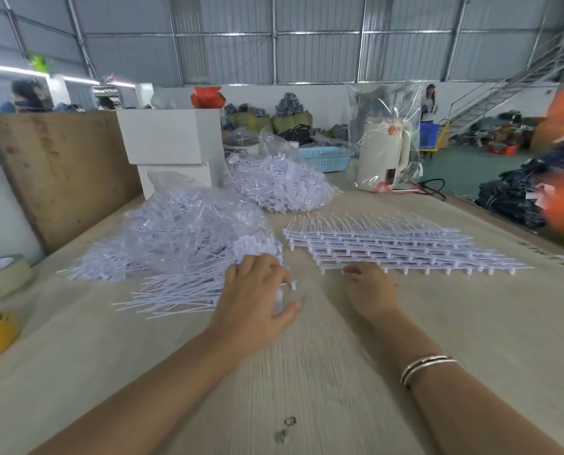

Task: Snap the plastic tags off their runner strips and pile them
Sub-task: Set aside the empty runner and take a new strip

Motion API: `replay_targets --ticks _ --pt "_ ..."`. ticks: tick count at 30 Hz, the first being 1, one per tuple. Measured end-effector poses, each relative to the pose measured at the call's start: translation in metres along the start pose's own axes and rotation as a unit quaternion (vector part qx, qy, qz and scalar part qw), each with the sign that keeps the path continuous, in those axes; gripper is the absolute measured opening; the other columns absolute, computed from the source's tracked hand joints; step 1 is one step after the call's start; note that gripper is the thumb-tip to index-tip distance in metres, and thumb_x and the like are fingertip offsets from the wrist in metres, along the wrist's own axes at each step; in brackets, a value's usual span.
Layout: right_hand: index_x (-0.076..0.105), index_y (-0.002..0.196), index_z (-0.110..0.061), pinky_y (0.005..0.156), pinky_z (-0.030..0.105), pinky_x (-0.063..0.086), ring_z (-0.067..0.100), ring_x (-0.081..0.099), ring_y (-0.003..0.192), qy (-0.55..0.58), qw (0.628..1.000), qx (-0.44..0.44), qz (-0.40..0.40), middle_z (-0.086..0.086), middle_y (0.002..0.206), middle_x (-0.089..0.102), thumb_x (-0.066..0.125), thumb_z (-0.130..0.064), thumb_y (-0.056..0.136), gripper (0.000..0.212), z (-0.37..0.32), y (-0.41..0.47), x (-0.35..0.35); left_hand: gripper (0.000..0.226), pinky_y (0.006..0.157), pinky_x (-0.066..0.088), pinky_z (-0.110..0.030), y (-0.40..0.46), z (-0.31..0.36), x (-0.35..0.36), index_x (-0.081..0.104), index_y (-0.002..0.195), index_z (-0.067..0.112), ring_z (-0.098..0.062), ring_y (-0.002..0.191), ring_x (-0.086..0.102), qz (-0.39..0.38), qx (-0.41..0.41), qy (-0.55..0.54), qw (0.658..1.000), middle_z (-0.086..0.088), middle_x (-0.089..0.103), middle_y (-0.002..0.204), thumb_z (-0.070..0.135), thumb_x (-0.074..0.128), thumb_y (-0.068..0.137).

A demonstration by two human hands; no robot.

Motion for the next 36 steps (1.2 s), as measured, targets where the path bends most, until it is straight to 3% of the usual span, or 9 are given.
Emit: replay_targets --ticks 4,7,9,12,16,25,28,32,36 --pt "0.046 0.133 -0.016 0.107 0.041 0.028 0.028 0.038 0.130 -0.201 0.978 -0.048 -0.016 0.008 0.137 0.047 0.033 -0.026 0.097 0.040 -0.005 0.012 0.009 0.018 0.082 0.036 -0.030 0.007 0.051 0.026 0.064 0.091 0.021 -0.013 0.095 0.048 -0.092 0.060 -0.086 0.990 0.007 0.059 0.092 0.035 0.052 0.089" --pt "0.048 0.126 -0.018 0.100 0.039 0.031 0.026 0.045 0.123 -0.239 0.968 -0.072 0.027 0.007 0.129 0.054 0.036 -0.025 0.095 0.035 -0.007 0.021 0.003 0.014 0.076 0.045 -0.025 0.017 0.058 0.053 0.065 0.089 0.022 -0.008 0.086 0.056 -0.155 -0.073 -0.255 0.952 0.009 0.062 0.088 0.026 0.052 0.091" --pt "0.045 0.128 -0.019 0.099 0.039 0.032 0.026 0.047 0.123 -0.269 0.960 -0.065 0.040 0.006 0.130 0.054 0.040 -0.018 0.093 0.036 -0.002 0.028 0.000 0.013 0.078 0.052 -0.025 0.022 0.054 0.073 0.062 0.089 0.025 -0.008 0.084 0.062 -0.201 -0.230 -0.410 0.859 0.008 0.064 0.091 0.022 0.050 0.094" --pt "0.043 0.128 -0.019 0.098 0.039 0.034 0.026 0.046 0.122 -0.337 0.935 -0.091 0.070 0.005 0.129 0.051 0.043 -0.014 0.092 0.037 0.003 0.036 -0.004 0.013 0.073 0.056 -0.028 0.029 0.057 0.098 0.057 0.103 0.012 -0.017 0.084 0.065 -0.205 -0.400 -0.616 0.647 -0.007 0.064 0.099 0.012 0.047 0.096" --pt "0.053 0.123 -0.021 0.094 0.037 0.036 0.026 0.048 0.117 -0.408 0.899 -0.132 0.085 0.004 0.124 0.053 0.042 -0.019 0.094 0.030 0.006 0.049 -0.010 0.035 0.091 0.049 -0.035 0.039 0.058 0.113 0.045 0.129 -0.006 -0.029 0.108 0.057 -0.180 -0.469 -0.694 0.515 -0.022 0.054 0.125 0.008 0.045 0.097" --pt "0.050 0.100 -0.025 0.086 0.034 0.031 0.022 0.057 0.100 -0.259 0.934 -0.242 0.040 -0.002 0.101 0.066 0.042 -0.033 0.094 0.013 0.004 0.044 -0.012 0.028 0.095 0.044 -0.038 0.058 0.061 0.136 0.047 0.124 -0.004 -0.029 0.105 0.057 -0.077 -0.532 -0.735 0.414 -0.020 0.058 0.108 0.008 0.039 0.099" --pt "0.050 0.101 -0.026 0.082 0.032 0.033 0.019 0.056 0.094 -0.168 0.958 -0.232 -0.033 -0.005 0.093 0.061 0.046 -0.035 0.094 0.012 0.007 0.049 -0.012 0.031 0.078 0.050 -0.034 0.064 0.064 0.143 0.046 0.128 -0.001 -0.024 0.087 0.060 -0.047 -0.551 -0.720 0.419 -0.014 0.061 0.094 0.011 0.040 0.100" --pt "0.054 0.103 -0.020 0.083 0.038 0.044 0.021 0.057 0.092 -0.109 0.963 -0.204 -0.138 0.003 0.100 0.064 0.040 -0.039 0.098 0.024 0.008 0.056 -0.005 0.031 0.080 0.054 -0.035 0.065 0.066 0.147 0.051 0.127 0.005 -0.025 0.104 0.061 -0.021 -0.576 -0.704 0.415 -0.014 0.063 0.117 0.015 0.042 0.100" --pt "0.057 0.113 -0.017 0.096 0.037 0.037 0.024 0.053 0.111 -0.089 0.966 -0.162 -0.179 0.005 0.117 0.061 0.028 -0.044 0.100 0.041 0.003 0.063 -0.001 0.028 0.055 0.053 -0.023 0.063 0.064 0.138 0.049 0.124 0.003 -0.018 0.077 0.061 0.043 -0.573 -0.688 0.443 -0.018 0.062 0.114 0.015 0.038 0.101"
Point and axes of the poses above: each hand's wrist, its own y-axis towards the middle knuckle, its own x-axis out of the palm, z = x × y, the point moved 7 cm from there along y, towards the middle knuckle
